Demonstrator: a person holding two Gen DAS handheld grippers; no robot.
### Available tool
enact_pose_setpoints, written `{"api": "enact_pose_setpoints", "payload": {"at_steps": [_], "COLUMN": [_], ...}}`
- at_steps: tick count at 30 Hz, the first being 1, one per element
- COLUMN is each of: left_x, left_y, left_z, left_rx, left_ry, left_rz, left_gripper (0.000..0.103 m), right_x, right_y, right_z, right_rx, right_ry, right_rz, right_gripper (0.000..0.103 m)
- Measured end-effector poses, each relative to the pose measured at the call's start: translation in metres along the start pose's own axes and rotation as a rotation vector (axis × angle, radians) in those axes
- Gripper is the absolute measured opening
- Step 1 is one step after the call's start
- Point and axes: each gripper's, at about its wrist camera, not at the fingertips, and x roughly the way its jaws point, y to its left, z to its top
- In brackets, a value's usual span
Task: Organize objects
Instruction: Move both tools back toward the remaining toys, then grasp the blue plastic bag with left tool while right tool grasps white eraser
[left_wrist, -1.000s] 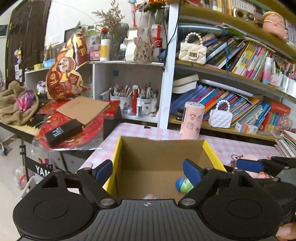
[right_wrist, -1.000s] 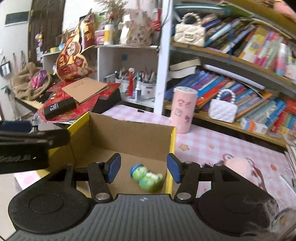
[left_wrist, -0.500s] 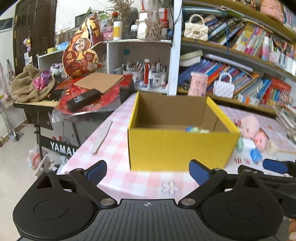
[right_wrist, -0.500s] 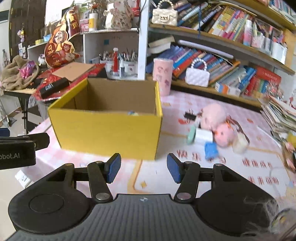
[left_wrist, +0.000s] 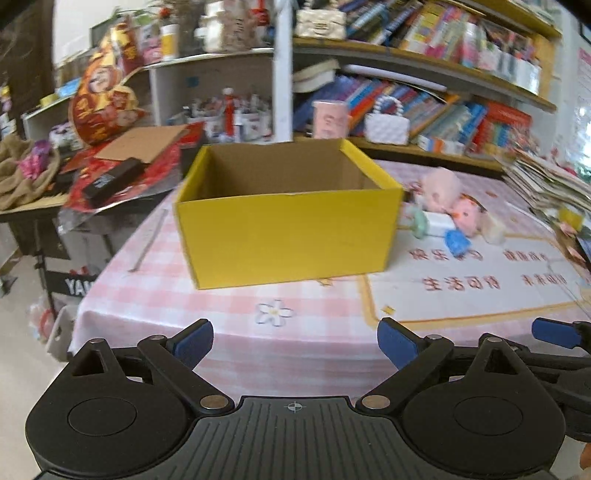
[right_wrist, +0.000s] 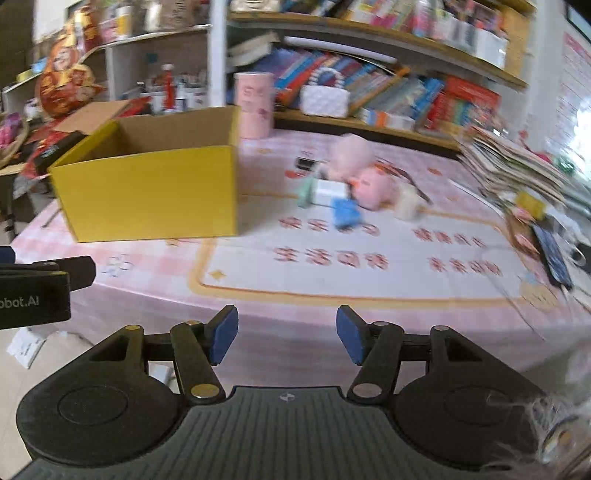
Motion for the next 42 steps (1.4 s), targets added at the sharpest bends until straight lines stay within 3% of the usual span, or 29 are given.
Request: {"api": "enact_pose_setpoints", "payload": {"at_steps": [12,19,34,42], "left_x": [0.024,0.045,0.107,0.141], "left_y": [-0.064,-0.105,-0.162,-0.186], "left_z": [0.008,0.019,0.048,0.070], "left_rx": [0.098,0.143,0.106,0.067], "left_ry": [0.046,0.075,0.134,0.119], "left_rz": [-0.127,-0.168,-0.137,-0.083], "left_gripper": [0.097,0.097,0.097,0.093], "right_x": [0.003,0.019,0.084,0.130], "right_y": [-0.064,-0.100,-0.159,-0.196], "right_z": [-0.010,0.000,0.034,0.074], "right_rx": [0.108,0.133,0.081,0.100], "right_ry": [0.045,0.070,0.134,0.091], "right_rz": [-0.140,-0.170,-0.097,-0.043], "right_gripper": [0.059,0.059,0.056,0.051]}}
